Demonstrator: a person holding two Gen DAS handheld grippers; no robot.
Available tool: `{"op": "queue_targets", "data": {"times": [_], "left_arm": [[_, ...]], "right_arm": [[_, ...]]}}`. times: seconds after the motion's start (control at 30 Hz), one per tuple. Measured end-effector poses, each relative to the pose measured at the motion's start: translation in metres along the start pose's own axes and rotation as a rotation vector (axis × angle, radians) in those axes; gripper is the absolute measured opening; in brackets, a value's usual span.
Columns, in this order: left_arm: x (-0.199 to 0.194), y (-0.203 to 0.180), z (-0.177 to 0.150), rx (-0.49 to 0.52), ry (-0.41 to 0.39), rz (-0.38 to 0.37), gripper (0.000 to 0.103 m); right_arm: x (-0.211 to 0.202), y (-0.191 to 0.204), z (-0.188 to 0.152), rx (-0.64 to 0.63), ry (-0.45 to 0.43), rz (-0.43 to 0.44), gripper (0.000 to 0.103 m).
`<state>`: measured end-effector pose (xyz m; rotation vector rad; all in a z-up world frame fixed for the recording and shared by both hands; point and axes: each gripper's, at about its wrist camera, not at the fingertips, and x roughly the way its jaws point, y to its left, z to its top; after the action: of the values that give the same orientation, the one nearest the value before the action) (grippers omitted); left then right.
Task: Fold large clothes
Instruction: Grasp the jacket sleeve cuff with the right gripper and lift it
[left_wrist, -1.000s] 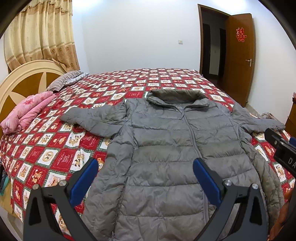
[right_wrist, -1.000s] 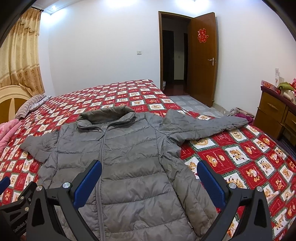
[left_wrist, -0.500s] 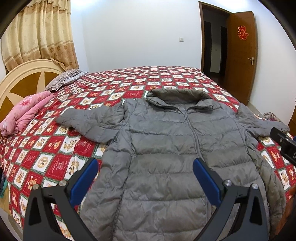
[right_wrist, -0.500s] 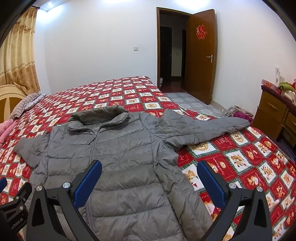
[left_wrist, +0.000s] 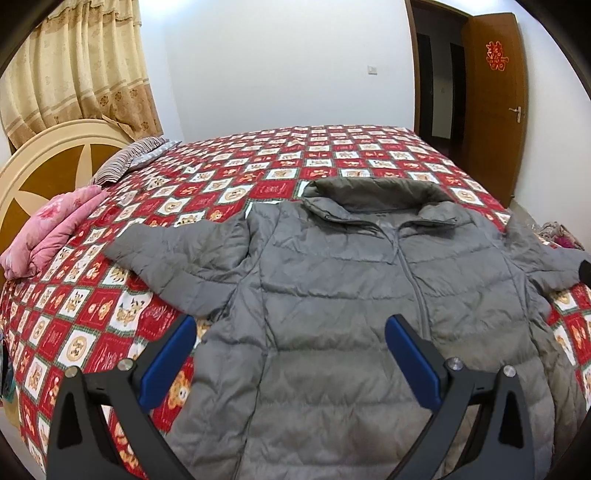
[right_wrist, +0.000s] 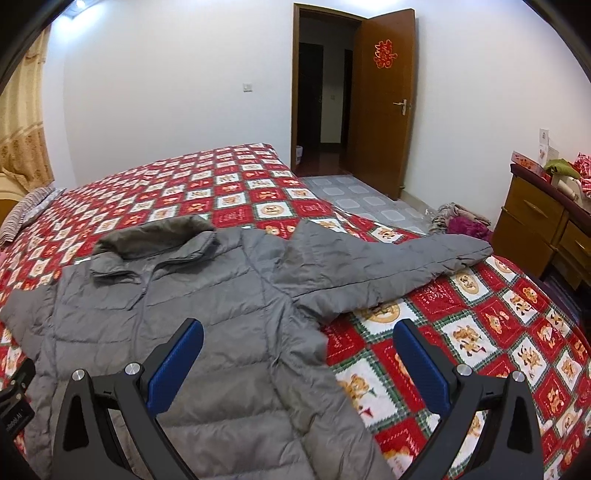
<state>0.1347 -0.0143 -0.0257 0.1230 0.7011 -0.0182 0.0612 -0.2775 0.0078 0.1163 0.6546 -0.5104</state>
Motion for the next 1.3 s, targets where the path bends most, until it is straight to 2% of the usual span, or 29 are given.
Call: {"op": "queue_targets", "data": {"times": [0.13, 0.23, 0.37, 0.47, 0.6, 0.67, 0.77, 0.83, 0.9, 0.93, 1.03, 1.07, 1.1, 1.3], "left_arm": [[0.022, -0.008, 0.012, 0.039, 0.009, 0.017, 0.103], [0.040, -0.002, 0.022, 0.031, -0.002, 0.027, 0.103], [0.071, 0.009, 0.029, 0.002, -0.003, 0.049, 0.103], [0.095, 0.011, 0.026, -0.003, 0.008, 0.064, 0.103], [0.119, 0.009, 0.020, 0.003, 0.025, 0.090, 0.103], [0.130, 0.007, 0.015, -0.005, 0.059, 0.099, 0.103], [0.142, 0.003, 0.011, 0.003, 0.109, 0.104, 0.103], [0.142, 0.002, 0.011, 0.003, 0.112, 0.102, 0.103], [0.141, 0.002, 0.010, -0.002, 0.111, 0.100, 0.103], [0.143, 0.002, 0.009, -0.006, 0.119, 0.100, 0.103], [0.149, 0.002, 0.009, -0.009, 0.141, 0.094, 0.103], [0.149, 0.002, 0.009, -0.012, 0.145, 0.090, 0.103], [0.148, 0.003, 0.009, -0.019, 0.146, 0.084, 0.103], [0.150, 0.008, 0.009, -0.050, 0.151, 0.060, 0.103]], "right_arm": [[0.023, -0.009, 0.010, 0.001, 0.025, 0.016, 0.102], [0.039, -0.036, 0.023, 0.044, 0.013, 0.006, 0.102], [0.076, -0.112, 0.045, 0.174, 0.026, -0.099, 0.102], [0.116, -0.203, 0.053, 0.402, 0.085, -0.202, 0.102], [0.158, -0.282, 0.049, 0.589, 0.117, -0.290, 0.102], [0.176, -0.297, 0.048, 0.612, 0.136, -0.308, 0.102], [0.202, -0.312, 0.049, 0.640, 0.135, -0.290, 0.101], [0.212, -0.313, 0.050, 0.639, 0.147, -0.284, 0.093], [0.226, -0.311, 0.047, 0.631, 0.184, -0.274, 0.063], [0.230, -0.312, 0.044, 0.625, 0.199, -0.292, 0.062], [0.227, -0.310, 0.042, 0.563, 0.173, -0.347, 0.045], [0.223, -0.306, 0.044, 0.528, 0.161, -0.352, 0.015], [0.219, -0.303, 0.049, 0.493, 0.147, -0.340, 0.004], [0.171, -0.276, 0.080, 0.375, 0.009, -0.338, 0.003]]}}
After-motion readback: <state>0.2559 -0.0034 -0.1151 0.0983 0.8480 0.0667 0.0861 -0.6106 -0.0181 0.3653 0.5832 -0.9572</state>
